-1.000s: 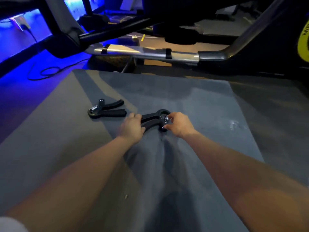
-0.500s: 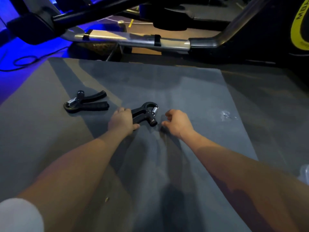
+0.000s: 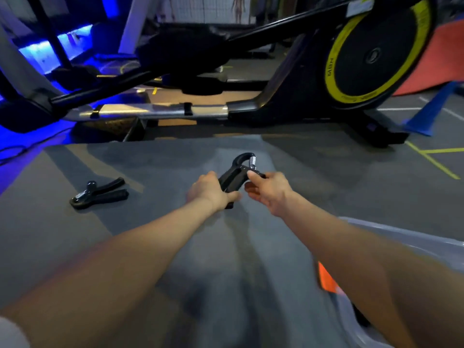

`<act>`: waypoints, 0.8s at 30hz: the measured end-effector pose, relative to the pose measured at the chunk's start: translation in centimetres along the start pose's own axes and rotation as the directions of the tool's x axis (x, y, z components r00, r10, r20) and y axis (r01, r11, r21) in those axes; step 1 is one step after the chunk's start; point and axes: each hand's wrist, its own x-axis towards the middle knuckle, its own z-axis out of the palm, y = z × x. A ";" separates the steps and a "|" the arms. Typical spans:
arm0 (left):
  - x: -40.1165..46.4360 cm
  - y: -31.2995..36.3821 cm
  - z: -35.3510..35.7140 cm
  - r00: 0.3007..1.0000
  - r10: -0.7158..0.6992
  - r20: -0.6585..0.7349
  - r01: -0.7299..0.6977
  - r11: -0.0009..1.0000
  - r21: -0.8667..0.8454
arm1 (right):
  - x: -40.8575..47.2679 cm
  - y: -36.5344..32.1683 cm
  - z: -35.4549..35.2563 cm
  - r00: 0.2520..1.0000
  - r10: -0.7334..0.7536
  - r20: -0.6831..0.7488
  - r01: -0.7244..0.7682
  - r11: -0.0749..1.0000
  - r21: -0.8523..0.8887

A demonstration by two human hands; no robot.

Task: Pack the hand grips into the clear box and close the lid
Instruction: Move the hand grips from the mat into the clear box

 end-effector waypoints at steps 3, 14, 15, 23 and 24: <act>-2.9 4.5 0.9 0.993 0.078 0.088 -0.073 0.996 -0.056 | -2.8 -1.4 -4.9 0.998 0.006 -0.066 0.002 0.993 0.121; -11.3 15.4 7.7 0.806 0.283 0.520 0.180 0.720 -0.671 | -10.5 0.1 -22.5 0.994 0.062 -0.095 -0.048 0.989 0.141; -11.8 16.3 8.8 0.809 0.280 0.517 0.186 0.711 -0.678 | -10.6 0.8 -23.3 0.988 0.063 -0.138 -0.049 0.993 0.108; -14.0 21.6 15.9 0.829 0.234 0.508 0.251 0.657 -0.711 | -11.2 5.2 -28.6 0.944 -0.122 -0.305 -0.113 0.752 -0.650; -14.2 21.7 16.6 0.823 0.229 0.520 0.258 0.666 -0.700 | -11.3 5.7 -28.8 0.946 -0.122 -0.300 -0.122 0.724 -0.679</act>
